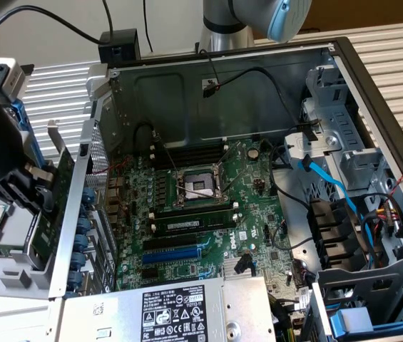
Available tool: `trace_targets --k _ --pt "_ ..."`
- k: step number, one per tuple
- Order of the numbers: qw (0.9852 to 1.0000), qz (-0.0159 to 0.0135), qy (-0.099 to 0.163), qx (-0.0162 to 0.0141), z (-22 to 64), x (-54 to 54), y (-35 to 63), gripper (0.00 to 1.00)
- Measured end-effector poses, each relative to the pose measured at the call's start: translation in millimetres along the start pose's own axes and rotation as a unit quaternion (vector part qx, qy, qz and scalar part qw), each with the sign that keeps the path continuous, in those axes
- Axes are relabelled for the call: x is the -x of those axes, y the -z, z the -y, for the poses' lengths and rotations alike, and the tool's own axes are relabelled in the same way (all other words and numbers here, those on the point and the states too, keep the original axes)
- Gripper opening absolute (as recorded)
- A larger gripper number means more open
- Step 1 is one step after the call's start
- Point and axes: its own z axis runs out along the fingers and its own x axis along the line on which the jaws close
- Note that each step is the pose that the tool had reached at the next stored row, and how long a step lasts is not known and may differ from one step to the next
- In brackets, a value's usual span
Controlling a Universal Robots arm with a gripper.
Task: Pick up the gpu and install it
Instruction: 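Pick up the gpu and move the gpu toward the slot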
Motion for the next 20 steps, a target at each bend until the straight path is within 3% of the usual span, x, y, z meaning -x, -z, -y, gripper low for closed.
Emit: trace_targets --k 20 --pt "1.0000 0.0000 0.000 -0.0001 0.1 0.5 6.7 0.28"
